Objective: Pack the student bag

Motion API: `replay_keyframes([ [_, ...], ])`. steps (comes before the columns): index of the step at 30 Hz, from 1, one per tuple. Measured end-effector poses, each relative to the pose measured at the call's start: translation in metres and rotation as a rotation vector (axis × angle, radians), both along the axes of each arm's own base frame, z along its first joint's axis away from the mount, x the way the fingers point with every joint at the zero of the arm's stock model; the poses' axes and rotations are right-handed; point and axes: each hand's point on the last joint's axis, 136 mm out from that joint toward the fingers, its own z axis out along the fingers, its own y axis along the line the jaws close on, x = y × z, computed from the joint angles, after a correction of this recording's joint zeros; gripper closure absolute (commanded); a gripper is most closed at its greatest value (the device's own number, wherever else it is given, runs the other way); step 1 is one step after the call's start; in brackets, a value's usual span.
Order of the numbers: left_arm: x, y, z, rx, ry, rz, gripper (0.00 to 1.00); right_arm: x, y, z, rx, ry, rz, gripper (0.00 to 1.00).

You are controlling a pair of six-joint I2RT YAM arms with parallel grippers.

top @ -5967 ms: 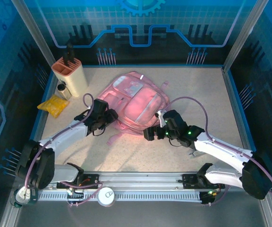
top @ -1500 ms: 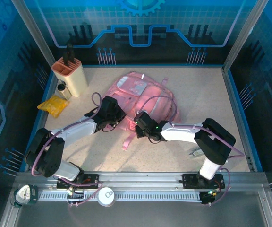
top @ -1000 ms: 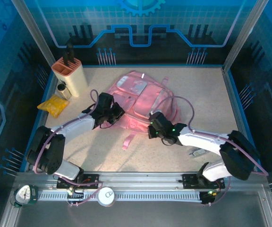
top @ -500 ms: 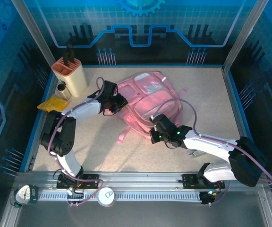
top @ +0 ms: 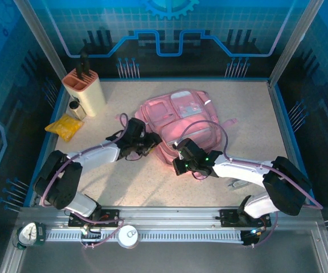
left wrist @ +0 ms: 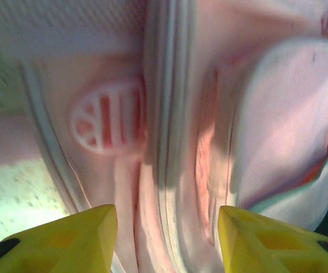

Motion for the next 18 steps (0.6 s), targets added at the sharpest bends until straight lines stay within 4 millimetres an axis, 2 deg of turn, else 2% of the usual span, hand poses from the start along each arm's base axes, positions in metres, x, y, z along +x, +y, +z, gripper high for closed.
replay_keyframes([
  [3, -0.009, -0.012, -0.005, -0.013, 0.017, -0.008, 0.53, 0.001, 0.001, 0.001, 0.006, -0.001, 0.0, 1.0],
  [7, -0.008, -0.021, -0.014, -0.018, 0.028, -0.001, 0.61, 0.0, 0.001, 0.001, 0.012, 0.005, 0.004, 1.0],
  [11, -0.006, -0.026, -0.022, -0.002, 0.04, -0.002, 0.75, 0.0, 0.002, 0.001, 0.013, 0.004, 0.005, 1.0],
  [16, -0.001, -0.027, -0.019, 0.021, 0.029, -0.001, 0.93, 0.001, 0.001, 0.001, 0.009, 0.002, 0.003, 1.0],
  [18, 0.0, -0.026, -0.019, 0.035, 0.026, -0.004, 0.97, 0.0, 0.0, 0.0, 0.002, 0.004, 0.0, 1.0],
])
